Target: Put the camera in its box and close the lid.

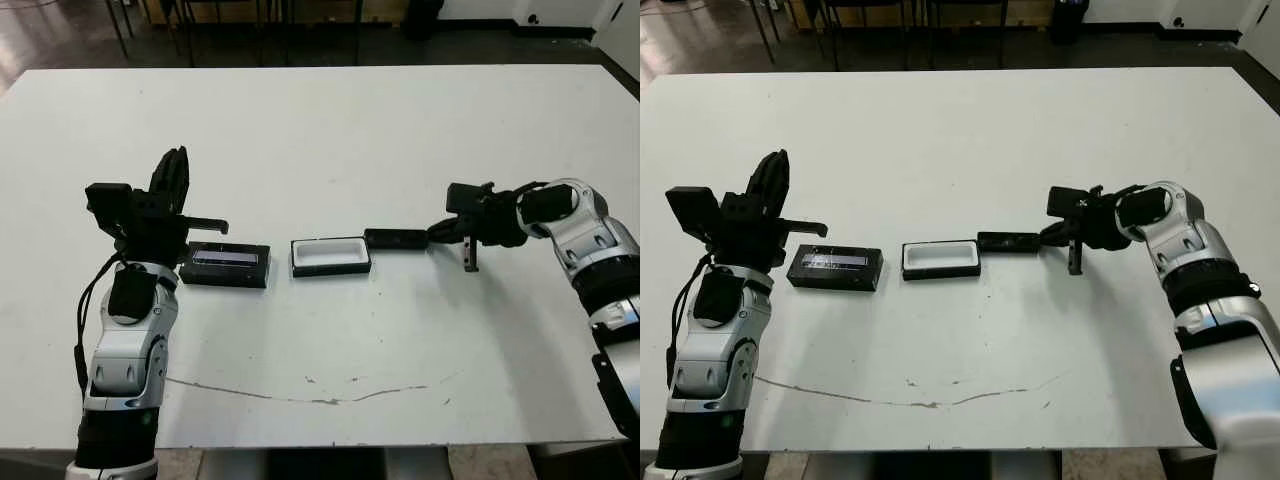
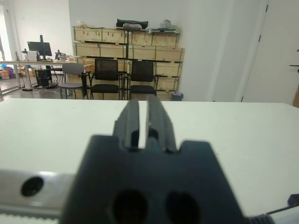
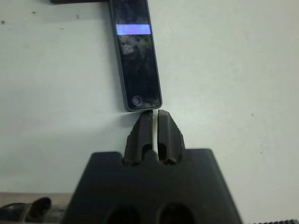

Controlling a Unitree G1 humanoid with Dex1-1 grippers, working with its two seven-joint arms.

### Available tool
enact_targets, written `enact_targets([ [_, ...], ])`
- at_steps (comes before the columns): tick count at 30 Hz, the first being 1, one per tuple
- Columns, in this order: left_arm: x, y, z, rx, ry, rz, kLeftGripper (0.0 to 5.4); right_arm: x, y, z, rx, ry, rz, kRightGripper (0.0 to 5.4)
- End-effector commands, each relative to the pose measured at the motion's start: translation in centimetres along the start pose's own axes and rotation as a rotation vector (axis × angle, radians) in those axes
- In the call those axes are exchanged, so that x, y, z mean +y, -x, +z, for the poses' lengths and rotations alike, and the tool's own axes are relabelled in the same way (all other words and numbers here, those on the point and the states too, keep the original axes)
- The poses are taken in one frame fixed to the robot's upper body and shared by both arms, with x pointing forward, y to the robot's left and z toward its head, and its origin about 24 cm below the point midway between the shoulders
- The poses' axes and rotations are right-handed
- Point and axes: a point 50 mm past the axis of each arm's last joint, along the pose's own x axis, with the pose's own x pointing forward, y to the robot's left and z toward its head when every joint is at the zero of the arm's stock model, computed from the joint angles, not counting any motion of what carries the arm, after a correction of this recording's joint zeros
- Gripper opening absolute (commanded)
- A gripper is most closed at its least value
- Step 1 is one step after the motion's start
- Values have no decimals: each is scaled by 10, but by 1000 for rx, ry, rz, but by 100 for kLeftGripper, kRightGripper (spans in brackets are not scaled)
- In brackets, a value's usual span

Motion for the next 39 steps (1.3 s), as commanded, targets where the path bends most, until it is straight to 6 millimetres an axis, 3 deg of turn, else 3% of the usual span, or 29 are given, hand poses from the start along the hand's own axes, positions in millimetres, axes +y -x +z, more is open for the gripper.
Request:
enact_targets([
  [1, 3, 0, -2, 19, -15, 5, 2, 10, -5, -7, 13, -31, 53, 0],
  [19, 1, -2, -3, 21, -14, 1, 2, 26, 2, 16, -172, -65, 143, 0],
  [33, 2, -1, -2, 19, -30, 1, 2, 14, 35, -7, -76, 48, -54, 0],
  [39, 3, 0, -3, 23, -24, -1, 2, 28, 43, 7, -211, -78, -326, 0],
])
